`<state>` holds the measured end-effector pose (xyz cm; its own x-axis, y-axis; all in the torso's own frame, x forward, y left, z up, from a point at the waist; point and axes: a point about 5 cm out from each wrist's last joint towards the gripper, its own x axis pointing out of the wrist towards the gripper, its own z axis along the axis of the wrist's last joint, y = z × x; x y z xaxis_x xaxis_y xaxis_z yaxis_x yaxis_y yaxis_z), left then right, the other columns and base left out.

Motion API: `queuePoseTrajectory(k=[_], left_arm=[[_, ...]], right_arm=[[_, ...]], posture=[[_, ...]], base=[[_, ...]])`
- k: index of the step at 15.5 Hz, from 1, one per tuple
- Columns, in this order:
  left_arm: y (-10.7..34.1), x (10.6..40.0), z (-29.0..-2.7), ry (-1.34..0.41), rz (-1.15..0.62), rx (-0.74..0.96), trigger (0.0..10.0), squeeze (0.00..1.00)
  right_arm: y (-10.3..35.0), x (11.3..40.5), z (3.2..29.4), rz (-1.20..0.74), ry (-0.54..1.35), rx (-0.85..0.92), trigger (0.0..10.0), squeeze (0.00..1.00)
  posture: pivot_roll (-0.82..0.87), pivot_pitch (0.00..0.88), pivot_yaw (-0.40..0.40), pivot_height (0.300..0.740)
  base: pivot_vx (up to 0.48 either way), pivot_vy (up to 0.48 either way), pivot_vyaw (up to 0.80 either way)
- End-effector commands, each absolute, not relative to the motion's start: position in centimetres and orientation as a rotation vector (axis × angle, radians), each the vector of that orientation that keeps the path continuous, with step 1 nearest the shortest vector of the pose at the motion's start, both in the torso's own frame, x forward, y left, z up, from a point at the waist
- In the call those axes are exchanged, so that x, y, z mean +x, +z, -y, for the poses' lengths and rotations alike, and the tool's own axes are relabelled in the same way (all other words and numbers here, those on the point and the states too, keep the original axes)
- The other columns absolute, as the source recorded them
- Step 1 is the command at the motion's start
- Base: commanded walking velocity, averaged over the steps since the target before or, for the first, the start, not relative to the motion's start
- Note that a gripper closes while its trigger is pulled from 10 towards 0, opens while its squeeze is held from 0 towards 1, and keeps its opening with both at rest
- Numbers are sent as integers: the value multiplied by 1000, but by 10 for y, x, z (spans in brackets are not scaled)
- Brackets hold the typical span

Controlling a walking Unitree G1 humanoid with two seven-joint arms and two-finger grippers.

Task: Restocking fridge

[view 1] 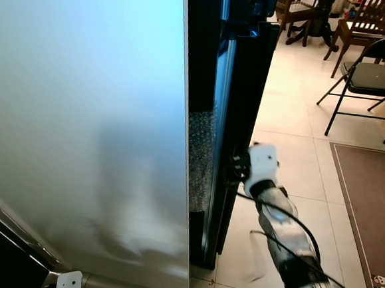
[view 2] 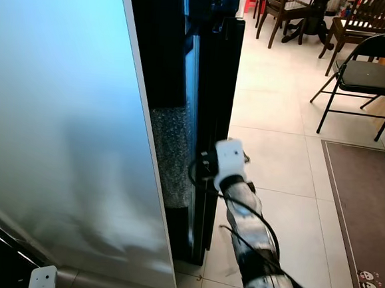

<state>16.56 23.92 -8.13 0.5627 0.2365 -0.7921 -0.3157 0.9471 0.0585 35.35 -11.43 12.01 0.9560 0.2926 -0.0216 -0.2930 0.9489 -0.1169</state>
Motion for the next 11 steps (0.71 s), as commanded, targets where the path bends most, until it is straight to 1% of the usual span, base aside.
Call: queuePoseTrajectory(k=[1, 5, 8, 9, 11], left_arm=[[-86, 161, -230, 307, -953, -120, 10000, 0], [-87, 160, -229, 312, -954, -123, 10000, 0], [-87, 159, -229, 312, -957, -123, 10000, 0], [-87, 159, -229, 311, -958, -123, 10000, 0], [-88, 158, -229, 311, -958, -124, 10000, 0]], right_arm=[[123, 357, 112, -3, 317, -135, 10000, 0], [135, 368, 129, 30, 218, -134, 10000, 0], [134, 369, 142, 40, 140, -122, 10000, 0], [132, 366, 156, 44, 65, -120, 10000, 0], [131, 361, 173, 58, -28, -118, 10000, 0]], posture=[[-128, 0, 42, 740], [-126, 0, 40, 740], [-126, 0, 38, 740], [-127, 0, 38, 740], [-127, 0, 38, 740]], base=[[0, 0, 0], [0, 0, 0], [0, 0, 0], [0, 0, 0], [0, 0, 0]])
